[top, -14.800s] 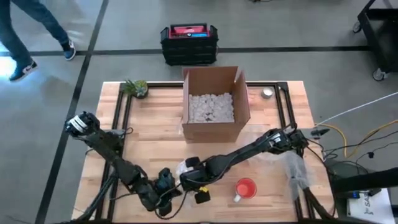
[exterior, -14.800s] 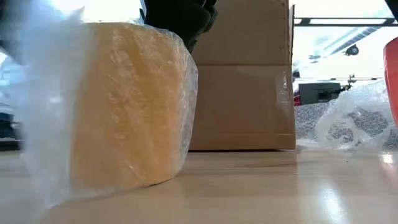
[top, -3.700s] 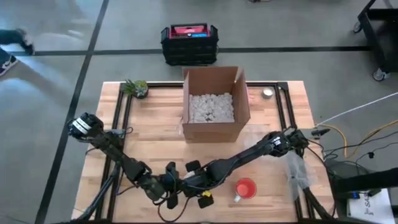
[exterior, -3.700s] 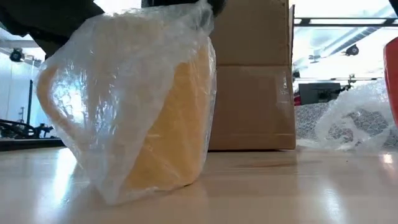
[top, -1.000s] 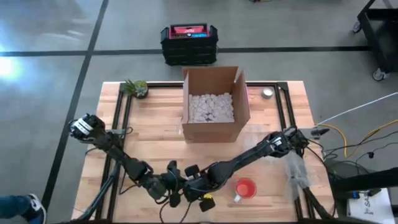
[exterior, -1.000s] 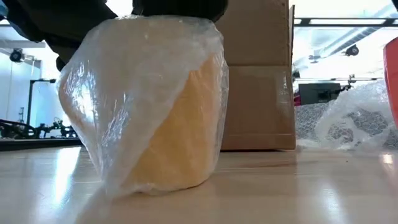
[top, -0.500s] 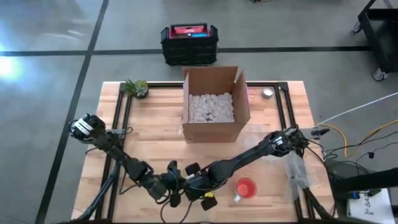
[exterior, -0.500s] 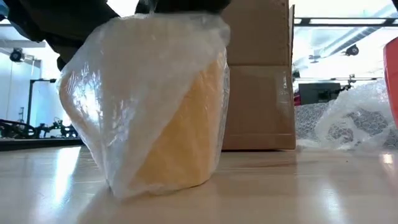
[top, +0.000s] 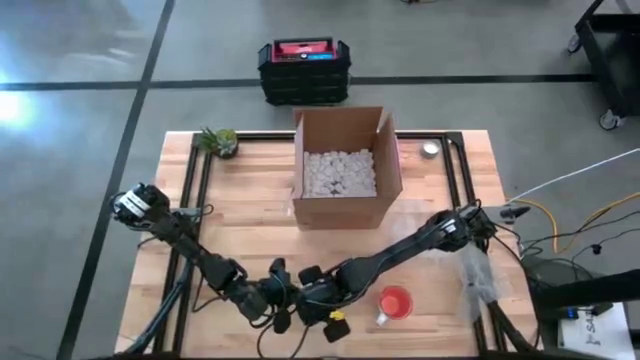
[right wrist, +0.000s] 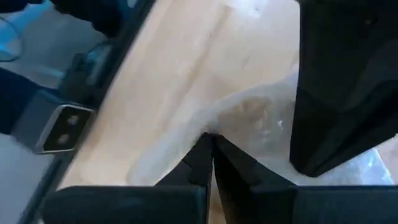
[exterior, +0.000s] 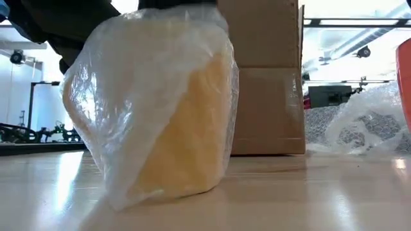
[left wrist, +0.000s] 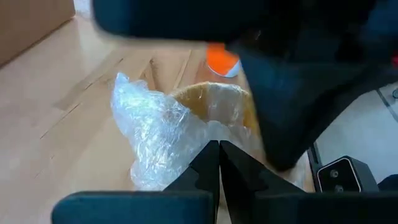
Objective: Wrap mug
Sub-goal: Wrap the yellow mug with bubble wrap
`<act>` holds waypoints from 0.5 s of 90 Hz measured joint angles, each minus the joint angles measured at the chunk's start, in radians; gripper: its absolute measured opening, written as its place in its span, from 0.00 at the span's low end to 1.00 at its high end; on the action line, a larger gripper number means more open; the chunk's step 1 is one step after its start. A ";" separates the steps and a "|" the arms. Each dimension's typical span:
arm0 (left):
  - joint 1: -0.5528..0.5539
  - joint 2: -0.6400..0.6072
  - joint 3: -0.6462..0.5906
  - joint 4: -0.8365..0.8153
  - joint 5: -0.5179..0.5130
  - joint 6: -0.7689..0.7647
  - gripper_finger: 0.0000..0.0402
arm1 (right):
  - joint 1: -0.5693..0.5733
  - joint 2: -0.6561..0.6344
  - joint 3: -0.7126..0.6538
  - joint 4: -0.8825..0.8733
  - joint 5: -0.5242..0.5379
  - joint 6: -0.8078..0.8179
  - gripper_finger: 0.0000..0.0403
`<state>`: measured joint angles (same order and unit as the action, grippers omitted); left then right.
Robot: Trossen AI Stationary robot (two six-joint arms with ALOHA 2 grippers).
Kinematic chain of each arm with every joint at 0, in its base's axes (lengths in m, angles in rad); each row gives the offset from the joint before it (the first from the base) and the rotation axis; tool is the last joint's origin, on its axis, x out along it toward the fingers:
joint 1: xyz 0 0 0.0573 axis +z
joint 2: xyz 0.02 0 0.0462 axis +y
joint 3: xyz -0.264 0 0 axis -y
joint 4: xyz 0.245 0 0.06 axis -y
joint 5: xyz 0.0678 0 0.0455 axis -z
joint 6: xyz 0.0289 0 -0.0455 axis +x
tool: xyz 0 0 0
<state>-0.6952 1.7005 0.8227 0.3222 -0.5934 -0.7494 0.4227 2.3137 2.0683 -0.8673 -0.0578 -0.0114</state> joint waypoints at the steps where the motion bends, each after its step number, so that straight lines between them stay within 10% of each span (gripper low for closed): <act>1: 0.000 0.000 0.000 0.000 0.000 0.000 0.00 | -0.001 0.002 -0.002 0.001 0.002 -0.001 0.01; 45: 0.000 -0.001 0.001 -0.025 0.001 -0.031 0.00 | -0.037 0.063 -0.018 0.020 -0.021 -0.026 0.01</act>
<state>-0.6952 1.6993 0.8238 0.2967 -0.5923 -0.7803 0.3853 2.3766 2.0502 -0.8474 -0.0786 -0.0376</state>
